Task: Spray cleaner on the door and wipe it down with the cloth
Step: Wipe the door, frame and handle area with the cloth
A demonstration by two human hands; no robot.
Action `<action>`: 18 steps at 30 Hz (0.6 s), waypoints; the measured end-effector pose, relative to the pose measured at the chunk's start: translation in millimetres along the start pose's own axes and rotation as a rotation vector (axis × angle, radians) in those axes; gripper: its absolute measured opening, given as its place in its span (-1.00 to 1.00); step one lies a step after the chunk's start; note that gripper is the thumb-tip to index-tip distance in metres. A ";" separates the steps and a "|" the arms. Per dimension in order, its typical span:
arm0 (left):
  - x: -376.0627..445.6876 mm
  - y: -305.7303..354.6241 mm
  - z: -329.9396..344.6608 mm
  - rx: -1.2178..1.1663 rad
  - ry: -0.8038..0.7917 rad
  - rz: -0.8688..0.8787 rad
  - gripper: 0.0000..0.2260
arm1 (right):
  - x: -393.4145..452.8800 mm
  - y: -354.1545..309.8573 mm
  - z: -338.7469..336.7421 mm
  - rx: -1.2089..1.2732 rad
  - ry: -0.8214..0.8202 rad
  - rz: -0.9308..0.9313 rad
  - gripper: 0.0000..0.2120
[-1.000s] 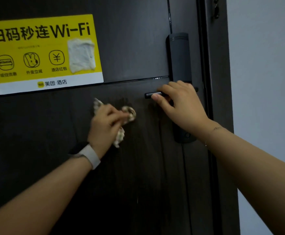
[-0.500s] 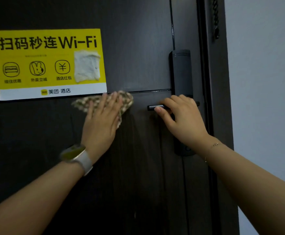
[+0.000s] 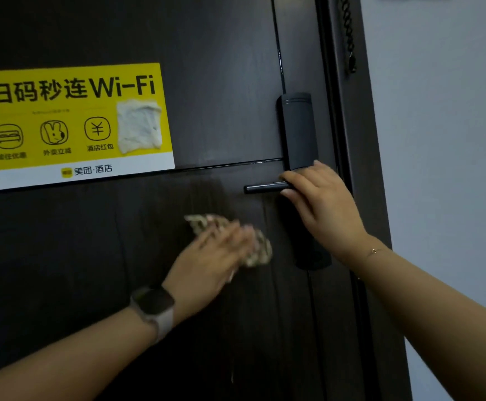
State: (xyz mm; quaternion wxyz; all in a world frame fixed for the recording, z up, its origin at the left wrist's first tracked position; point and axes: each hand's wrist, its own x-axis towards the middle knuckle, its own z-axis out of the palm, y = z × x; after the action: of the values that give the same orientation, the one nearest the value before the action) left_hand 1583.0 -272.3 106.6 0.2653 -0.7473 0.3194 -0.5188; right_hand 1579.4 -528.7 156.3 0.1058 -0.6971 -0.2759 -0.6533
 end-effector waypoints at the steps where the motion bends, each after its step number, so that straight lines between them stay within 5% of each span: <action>1: 16.2 -7.7 -5.0 -0.025 0.027 -0.122 -0.52 | -4.9 -0.3 3.9 -0.020 0.038 0.024 -0.70; 6: 45.5 5.8 5.1 -0.088 0.147 -0.354 -0.50 | -15.0 -5.9 18.5 0.035 0.191 0.187 -0.70; 12: 0.2 81.7 34.6 -0.112 0.014 0.092 -0.49 | -14.3 -0.4 14.5 0.057 0.168 0.137 -0.71; 18: 69.9 25.9 8.7 -0.085 0.139 -0.367 -0.47 | -13.2 -2.1 10.0 0.094 0.136 0.161 -0.70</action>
State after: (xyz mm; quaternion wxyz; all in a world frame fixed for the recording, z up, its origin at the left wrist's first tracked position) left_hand 1604.0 -341.2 127.3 0.1118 -0.7660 0.2169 -0.5947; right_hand 1586.9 -525.2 141.8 0.2090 -0.6655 -0.2416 -0.6746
